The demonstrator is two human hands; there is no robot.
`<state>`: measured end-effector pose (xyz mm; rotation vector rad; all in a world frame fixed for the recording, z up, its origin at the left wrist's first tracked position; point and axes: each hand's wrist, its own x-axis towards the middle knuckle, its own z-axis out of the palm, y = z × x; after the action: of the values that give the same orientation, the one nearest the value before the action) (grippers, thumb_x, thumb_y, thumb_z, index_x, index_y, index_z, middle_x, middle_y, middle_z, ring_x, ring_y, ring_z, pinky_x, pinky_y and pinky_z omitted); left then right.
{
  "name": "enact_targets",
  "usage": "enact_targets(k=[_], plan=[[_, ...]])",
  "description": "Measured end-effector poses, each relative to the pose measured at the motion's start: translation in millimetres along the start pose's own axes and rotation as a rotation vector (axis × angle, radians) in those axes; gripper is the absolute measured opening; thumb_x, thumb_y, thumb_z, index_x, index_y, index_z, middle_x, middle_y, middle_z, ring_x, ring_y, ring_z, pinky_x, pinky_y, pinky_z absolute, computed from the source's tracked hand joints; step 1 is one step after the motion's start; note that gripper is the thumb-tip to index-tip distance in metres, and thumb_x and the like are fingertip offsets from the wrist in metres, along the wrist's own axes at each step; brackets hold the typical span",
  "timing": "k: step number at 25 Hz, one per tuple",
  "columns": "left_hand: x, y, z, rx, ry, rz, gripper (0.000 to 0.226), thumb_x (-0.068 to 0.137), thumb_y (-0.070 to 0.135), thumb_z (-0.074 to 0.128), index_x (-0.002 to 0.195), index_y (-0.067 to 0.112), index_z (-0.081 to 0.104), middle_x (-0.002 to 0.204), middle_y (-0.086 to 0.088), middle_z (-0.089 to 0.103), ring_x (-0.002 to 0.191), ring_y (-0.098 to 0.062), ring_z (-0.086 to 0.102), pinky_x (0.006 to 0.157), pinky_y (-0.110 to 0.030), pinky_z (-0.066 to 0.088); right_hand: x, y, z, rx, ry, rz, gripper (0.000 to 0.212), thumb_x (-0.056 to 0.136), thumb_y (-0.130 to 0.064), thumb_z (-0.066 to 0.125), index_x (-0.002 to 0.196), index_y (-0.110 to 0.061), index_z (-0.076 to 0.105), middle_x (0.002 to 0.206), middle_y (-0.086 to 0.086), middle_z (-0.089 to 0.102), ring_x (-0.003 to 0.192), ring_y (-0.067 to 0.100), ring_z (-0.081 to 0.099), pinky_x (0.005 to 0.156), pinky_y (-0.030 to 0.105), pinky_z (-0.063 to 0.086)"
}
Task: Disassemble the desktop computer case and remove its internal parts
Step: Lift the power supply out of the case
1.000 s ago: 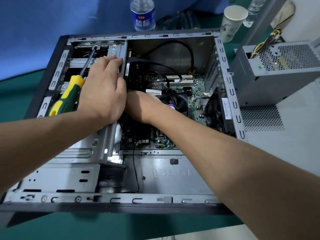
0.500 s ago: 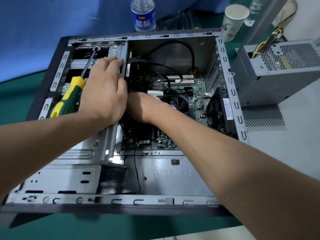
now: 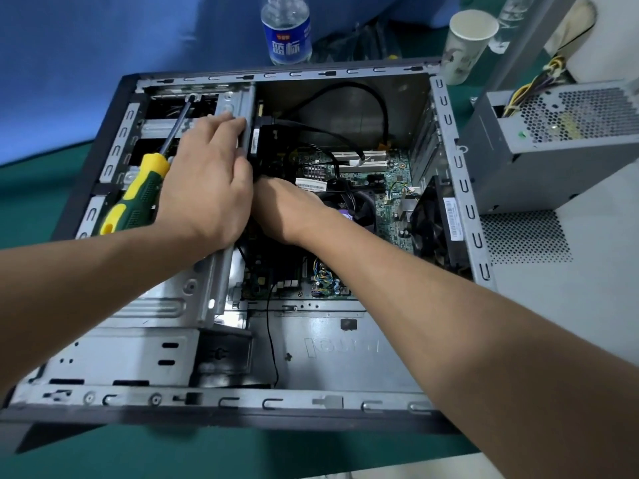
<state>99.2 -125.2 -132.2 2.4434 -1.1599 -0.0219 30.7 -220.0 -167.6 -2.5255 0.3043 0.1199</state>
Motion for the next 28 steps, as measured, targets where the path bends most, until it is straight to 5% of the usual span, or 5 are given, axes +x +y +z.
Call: enact_targets(k=[12,16,19,24,28], plan=[[-1,0,-2,0.012,-0.027,0.014,0.061,0.092,0.028,0.028,0.146,0.003,0.039,0.151,-0.014,0.036,0.14,-0.027,0.031,0.118,-0.039,0.024,-39,2,-28,-0.597,-0.028,-0.328,0.019,0.092,-0.008,0.052,0.107,-0.018,0.061,0.107,0.0,0.06,0.108,0.023,0.045,0.073,0.03,0.043],[-2,2,-2,0.017,-0.034,0.019,0.06,0.093,0.027,0.029,0.145,0.002,0.04,0.149,-0.016,0.038,0.138,-0.029,0.033,0.118,-0.04,0.025,-58,20,-62,-0.518,0.205,-0.19,0.012,0.1,-0.023,0.052,0.102,-0.014,0.059,0.102,0.003,0.06,0.099,0.025,0.047,0.086,0.037,0.046],[-4,3,-3,0.002,-0.049,0.008,0.059,0.093,0.028,0.03,0.146,0.004,0.039,0.15,-0.014,0.037,0.139,-0.027,0.032,0.118,-0.04,0.025,-67,34,-80,-0.44,0.372,0.018,0.02,0.097,-0.027,0.06,0.088,-0.009,0.064,0.085,0.005,0.063,0.085,0.027,0.054,0.075,0.035,0.048],[-5,5,-4,-0.006,-0.069,-0.001,0.058,0.094,0.026,0.032,0.147,0.005,0.039,0.151,-0.013,0.037,0.14,-0.026,0.03,0.119,-0.039,0.023,-62,41,-76,-0.357,-0.069,0.199,0.034,0.101,-0.037,0.045,0.122,-0.012,0.055,0.116,0.008,0.057,0.11,0.027,0.053,0.092,0.04,0.048],[-6,6,-5,0.002,-0.084,-0.005,0.058,0.093,0.025,0.033,0.148,0.005,0.038,0.153,-0.012,0.035,0.143,-0.025,0.026,0.12,-0.035,0.016,-37,39,-54,-0.311,-0.086,0.183,0.054,0.102,-0.026,0.045,0.15,-0.01,0.027,0.14,0.014,0.039,0.127,0.032,0.039,0.102,0.044,0.043]])
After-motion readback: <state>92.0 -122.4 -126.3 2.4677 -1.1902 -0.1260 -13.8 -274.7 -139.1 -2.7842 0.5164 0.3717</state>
